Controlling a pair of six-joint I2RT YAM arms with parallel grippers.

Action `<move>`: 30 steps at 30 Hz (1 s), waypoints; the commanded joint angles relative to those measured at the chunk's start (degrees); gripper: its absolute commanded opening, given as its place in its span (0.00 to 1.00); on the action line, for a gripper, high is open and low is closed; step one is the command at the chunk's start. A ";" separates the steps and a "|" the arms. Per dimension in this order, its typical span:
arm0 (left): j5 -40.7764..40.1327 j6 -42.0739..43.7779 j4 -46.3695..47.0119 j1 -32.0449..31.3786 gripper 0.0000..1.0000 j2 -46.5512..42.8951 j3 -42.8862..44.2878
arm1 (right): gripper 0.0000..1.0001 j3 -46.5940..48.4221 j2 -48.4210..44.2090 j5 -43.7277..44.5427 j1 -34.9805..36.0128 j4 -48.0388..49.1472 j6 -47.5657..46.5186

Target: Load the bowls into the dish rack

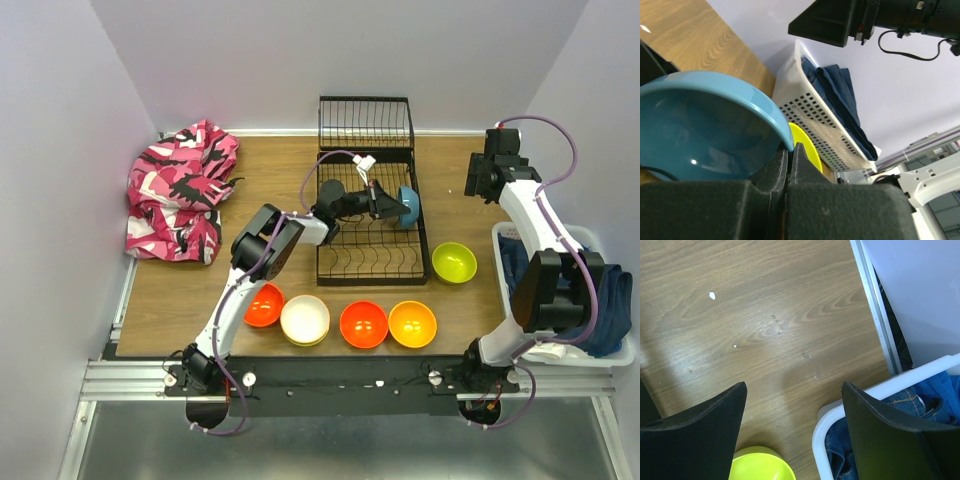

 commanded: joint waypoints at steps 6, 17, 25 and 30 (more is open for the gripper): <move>2.09 2.91 -2.87 0.52 0.15 1.31 0.79 | 0.84 -0.15 1.25 -1.05 -0.17 -0.82 -0.21; 2.88 14.93 -17.61 1.48 0.45 -7.73 0.18 | 0.84 1.87 2.39 -2.11 -0.17 -0.47 -0.12; 1.13 26.63 -29.75 3.94 0.52 -18.02 -8.69 | 0.85 -0.14 -0.06 -2.72 -0.17 -0.11 0.23; 1.65 34.89 -41.35 4.56 0.55 -22.68 -10.11 | 0.85 -3.66 -2.88 -3.78 -0.09 0.77 0.76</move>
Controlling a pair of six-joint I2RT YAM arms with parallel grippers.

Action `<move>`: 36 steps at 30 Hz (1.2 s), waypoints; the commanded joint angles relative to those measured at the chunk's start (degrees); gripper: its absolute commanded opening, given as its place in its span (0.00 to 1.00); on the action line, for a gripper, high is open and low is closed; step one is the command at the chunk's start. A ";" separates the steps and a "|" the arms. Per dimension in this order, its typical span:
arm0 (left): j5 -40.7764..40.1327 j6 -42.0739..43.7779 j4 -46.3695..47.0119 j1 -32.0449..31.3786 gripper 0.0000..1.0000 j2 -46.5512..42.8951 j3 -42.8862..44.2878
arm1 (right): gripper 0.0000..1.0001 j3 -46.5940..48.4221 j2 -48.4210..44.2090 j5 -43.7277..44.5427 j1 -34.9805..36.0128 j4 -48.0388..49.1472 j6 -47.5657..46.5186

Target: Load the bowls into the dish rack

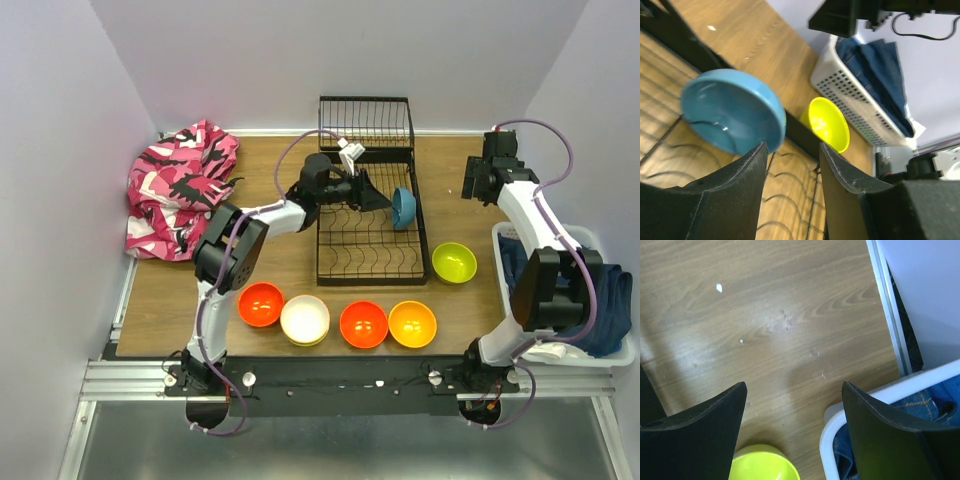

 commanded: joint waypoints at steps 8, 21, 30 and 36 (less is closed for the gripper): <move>-0.16 52.39 -47.51 0.56 0.55 -19.82 -2.77 | 0.85 -5.18 -9.37 -2.34 -0.17 0.00 0.60; -18.16 94.64 -103.26 14.44 0.52 -54.06 -16.54 | 0.85 -5.45 -11.93 -6.02 -0.17 0.52 -0.45; -24.25 127.98 -104.07 14.98 0.52 -78.73 -43.02 | 0.85 -1.94 -7.62 -9.81 -0.09 0.26 -0.98; -21.87 125.52 -103.20 14.98 0.49 -74.78 -43.11 | 0.85 -1.40 -7.79 -9.98 -0.09 0.00 -0.98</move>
